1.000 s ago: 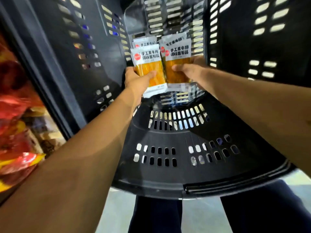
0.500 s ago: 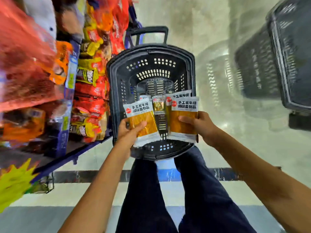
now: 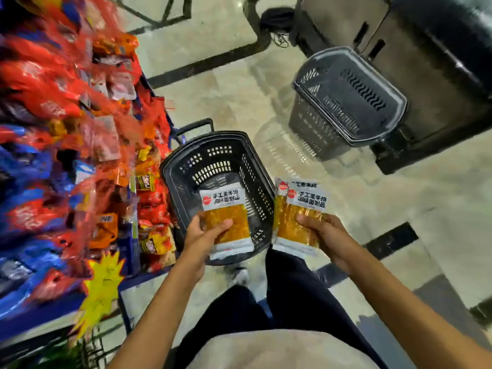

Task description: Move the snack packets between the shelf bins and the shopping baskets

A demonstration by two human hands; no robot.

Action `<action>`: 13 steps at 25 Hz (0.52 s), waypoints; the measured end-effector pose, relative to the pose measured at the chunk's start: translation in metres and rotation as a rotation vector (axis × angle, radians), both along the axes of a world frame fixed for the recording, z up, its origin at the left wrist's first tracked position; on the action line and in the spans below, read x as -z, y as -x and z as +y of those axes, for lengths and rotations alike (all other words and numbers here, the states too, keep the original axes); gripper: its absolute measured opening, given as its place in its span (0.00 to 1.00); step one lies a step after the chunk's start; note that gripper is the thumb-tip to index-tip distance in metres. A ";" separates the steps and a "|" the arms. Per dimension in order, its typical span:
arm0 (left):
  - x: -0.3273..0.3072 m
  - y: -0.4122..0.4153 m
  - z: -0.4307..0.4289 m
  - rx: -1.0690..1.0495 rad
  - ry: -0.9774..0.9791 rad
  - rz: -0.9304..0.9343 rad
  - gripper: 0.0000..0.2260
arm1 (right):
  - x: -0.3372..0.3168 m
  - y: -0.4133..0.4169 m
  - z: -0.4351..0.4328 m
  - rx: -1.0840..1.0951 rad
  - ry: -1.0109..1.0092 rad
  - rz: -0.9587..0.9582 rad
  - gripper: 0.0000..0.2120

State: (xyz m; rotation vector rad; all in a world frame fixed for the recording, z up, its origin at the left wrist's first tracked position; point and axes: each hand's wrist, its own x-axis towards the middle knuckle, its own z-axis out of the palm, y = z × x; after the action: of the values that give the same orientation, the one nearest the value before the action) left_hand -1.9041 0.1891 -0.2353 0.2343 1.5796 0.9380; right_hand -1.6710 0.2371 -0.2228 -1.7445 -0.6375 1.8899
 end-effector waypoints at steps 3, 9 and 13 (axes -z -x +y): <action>-0.015 -0.015 -0.019 0.150 0.002 -0.018 0.21 | -0.017 -0.021 -0.067 0.201 -0.004 0.015 0.17; -0.047 -0.090 -0.017 0.487 -0.077 -0.105 0.17 | -0.039 -0.075 -0.166 0.590 -0.065 0.057 0.15; -0.059 -0.161 -0.004 0.733 -0.071 -0.149 0.23 | -0.038 -0.107 -0.211 0.801 -0.077 0.038 0.14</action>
State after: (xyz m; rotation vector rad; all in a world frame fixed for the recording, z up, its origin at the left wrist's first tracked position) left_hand -1.7428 0.1846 -0.1762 0.7199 1.1801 0.4210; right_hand -1.5642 0.0263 -0.1847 -1.5729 0.0305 1.3045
